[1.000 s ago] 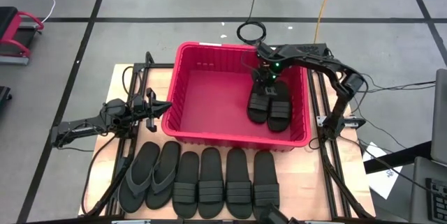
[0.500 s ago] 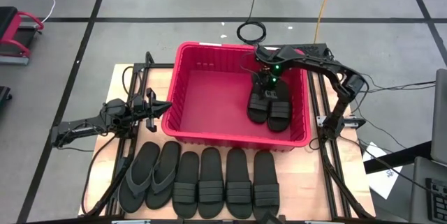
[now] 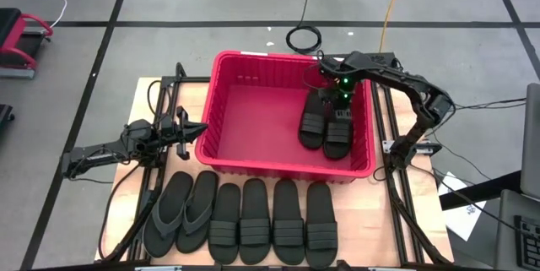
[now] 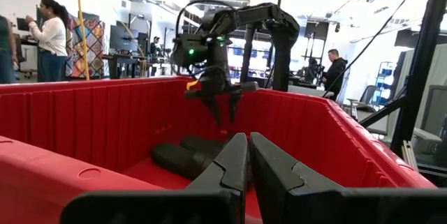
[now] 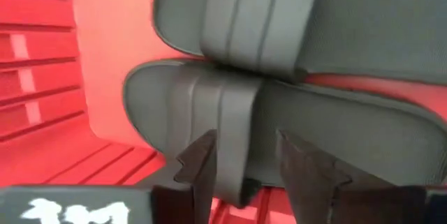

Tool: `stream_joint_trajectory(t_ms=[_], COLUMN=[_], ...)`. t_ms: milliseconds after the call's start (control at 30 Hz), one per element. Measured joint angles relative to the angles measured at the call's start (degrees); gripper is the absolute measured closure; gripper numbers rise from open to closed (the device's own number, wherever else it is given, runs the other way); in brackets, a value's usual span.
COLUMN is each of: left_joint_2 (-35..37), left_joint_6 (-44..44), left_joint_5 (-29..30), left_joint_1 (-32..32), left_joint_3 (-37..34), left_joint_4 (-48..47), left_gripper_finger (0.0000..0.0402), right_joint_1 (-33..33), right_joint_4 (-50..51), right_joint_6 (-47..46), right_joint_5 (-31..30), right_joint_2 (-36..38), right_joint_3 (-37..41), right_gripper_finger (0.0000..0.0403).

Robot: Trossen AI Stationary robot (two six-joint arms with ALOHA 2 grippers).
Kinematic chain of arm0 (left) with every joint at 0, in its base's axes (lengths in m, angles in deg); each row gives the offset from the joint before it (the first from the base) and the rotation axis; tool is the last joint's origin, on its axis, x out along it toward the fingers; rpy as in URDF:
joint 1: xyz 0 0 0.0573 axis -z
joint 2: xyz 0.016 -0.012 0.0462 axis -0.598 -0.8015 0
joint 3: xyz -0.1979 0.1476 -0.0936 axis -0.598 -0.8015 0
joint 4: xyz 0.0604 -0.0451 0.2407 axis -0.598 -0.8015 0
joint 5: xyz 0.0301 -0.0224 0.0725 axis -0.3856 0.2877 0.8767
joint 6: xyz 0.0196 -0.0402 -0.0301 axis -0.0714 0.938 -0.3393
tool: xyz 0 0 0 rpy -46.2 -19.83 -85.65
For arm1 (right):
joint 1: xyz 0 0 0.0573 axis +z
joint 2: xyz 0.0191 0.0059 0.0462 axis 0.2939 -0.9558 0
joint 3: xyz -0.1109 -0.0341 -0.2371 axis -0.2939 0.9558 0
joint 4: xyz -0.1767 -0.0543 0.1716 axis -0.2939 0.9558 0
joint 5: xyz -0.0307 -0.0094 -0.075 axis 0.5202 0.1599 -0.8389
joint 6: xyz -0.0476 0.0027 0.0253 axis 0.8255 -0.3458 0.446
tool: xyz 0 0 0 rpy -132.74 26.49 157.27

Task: Pick and place slides into bin
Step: Adjust the black slide in the red bin

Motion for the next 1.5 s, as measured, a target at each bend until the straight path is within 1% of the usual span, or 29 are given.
stream_joint_trajectory(t_ms=[333,600,767,867,933,1000,1067,1233,1267,1500], left_joint_2=[0.0,0.0,0.0,0.0,0.0,0.0,0.0,0.0,0.0,0.0], left_joint_6=[0.3,0.5,0.2,0.1,0.1,-0.1,-0.4,-0.4,-0.4,0.0], left_joint_5=[0.0,0.0,0.0,0.0,0.0,0.0,0.0,0.0,0.0,0.0], left_joint_1=[0.0,0.0,0.0,0.0,0.0,0.0,0.0,0.0,0.0,0.0], left_joint_3=[0.0,0.0,0.0,0.0,0.0,0.0,0.0,0.0,0.0,0.0], left_joint_4=[0.0,0.0,0.0,0.0,0.0,0.0,0.0,0.0,0.0,-0.2], left_gripper_finger=[0.0378,0.0378,0.0378,0.0378,0.0378,0.0378,0.0378,0.0378,0.0378,0.0378], right_joint_1=[-0.6,-0.7,-0.9,-1.4,-1.4,-1.4,-1.4,-1.3,-1.3,-1.6], right_joint_4=[1.0,-0.8,-3.9,-4.9,-5.4,-5.8,-6.4,-8.0,-8.0,-8.1], right_joint_6=[0.0,-1.5,-2.7,-3.3,-3.2,-3.0,-2.9,-2.7,-2.0,-1.2], right_joint_5=[0.2,0.2,0.4,2.7,3.2,3.2,3.2,1.1,1.1,-2.1], right_joint_2=[-3.9,-4.1,-4.0,-4.0,-4.0,-4.0,-4.0,-4.0,-4.0,-4.0], right_joint_3=[1.3,7.0,10.5,11.9,12.7,13.1,13.2,13.2,13.2,13.2], right_gripper_finger=[0.0263,0.0262,0.0248,0.0239,0.0242,0.0256,0.0281,0.038,0.039,0.0397])
